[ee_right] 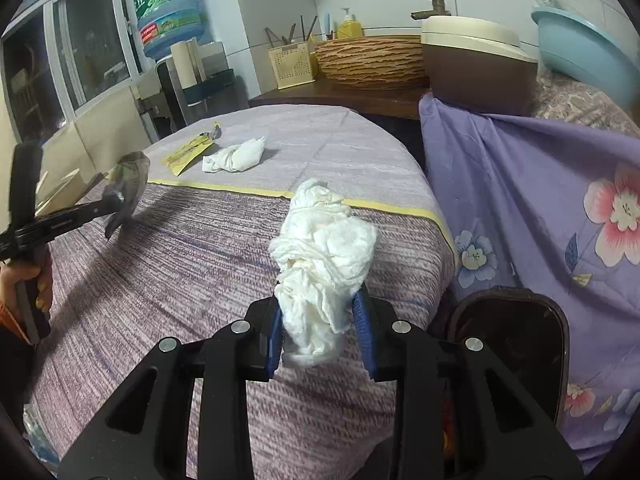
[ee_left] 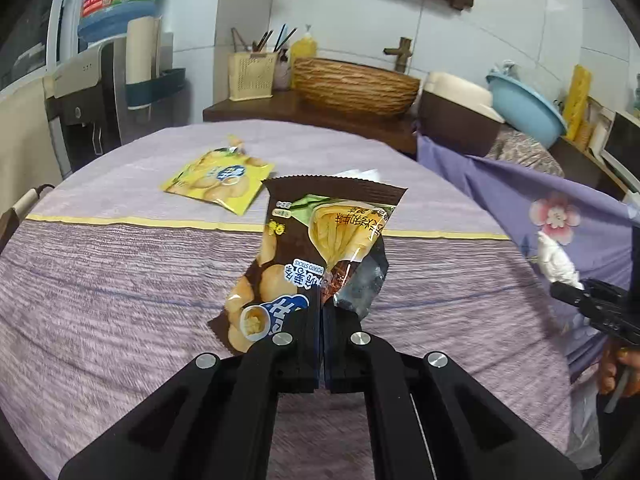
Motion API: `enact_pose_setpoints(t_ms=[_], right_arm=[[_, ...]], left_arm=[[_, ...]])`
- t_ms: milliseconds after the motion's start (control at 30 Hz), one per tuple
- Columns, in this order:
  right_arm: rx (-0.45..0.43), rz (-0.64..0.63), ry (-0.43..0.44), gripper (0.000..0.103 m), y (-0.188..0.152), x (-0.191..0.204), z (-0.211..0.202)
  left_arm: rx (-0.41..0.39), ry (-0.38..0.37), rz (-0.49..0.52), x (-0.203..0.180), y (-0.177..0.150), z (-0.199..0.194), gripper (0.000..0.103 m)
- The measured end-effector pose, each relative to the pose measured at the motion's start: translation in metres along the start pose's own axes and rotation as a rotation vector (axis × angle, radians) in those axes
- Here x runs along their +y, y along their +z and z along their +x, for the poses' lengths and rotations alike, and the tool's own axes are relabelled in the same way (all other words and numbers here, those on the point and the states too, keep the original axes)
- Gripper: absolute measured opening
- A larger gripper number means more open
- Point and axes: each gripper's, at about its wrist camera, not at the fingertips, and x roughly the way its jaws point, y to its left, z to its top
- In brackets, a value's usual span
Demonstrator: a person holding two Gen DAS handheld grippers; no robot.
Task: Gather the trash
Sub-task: 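Carry the white tissue in the right tool while the left tool carries the brown chip bag toward the bin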
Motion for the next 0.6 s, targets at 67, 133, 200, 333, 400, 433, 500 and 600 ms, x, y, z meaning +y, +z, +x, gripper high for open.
enact_pose_setpoints(t_ms=[67,133,200,333,400,433,500,600], right_arm=[[-0.016,0.017,0.003,0.032,-0.009,-0.005,-0.009],[-0.029,0.028,0.000,0.031,-0.017,-0.009,-0.016],[-0.038,0.037,-0.007,0.032,-0.025,-0.013,-0.023],[-0.043,0.085,-0.024,0.032,-0.046,-0.031,-0.039],[-0.046,0.117,-0.039,0.032,-0.056,-0.043,-0.047],[-0.047,0.131,-0.047,0.032,-0.061,-0.048,-0.051],[-0.049,0.162,-0.070,0.032,-0.073,-0.062,-0.061],[-0.048,0.199,-0.105,0.032,-0.086,-0.082,-0.071]], left_arm=[[-0.023,-0.015,0.002,-0.015,-0.007,-0.015,0.002],[-0.032,-0.052,-0.010,-0.027,-0.013,-0.026,0.002],[-0.034,-0.094,-0.016,-0.043,-0.019,-0.035,0.002],[-0.059,-0.177,0.005,-0.081,-0.032,-0.052,0.002],[-0.065,-0.207,0.037,-0.107,-0.036,-0.057,0.002],[-0.069,-0.216,0.050,-0.116,-0.038,-0.058,0.002],[-0.086,-0.249,0.084,-0.144,-0.042,-0.062,0.002],[-0.090,-0.315,0.116,-0.177,-0.047,-0.063,0.002]])
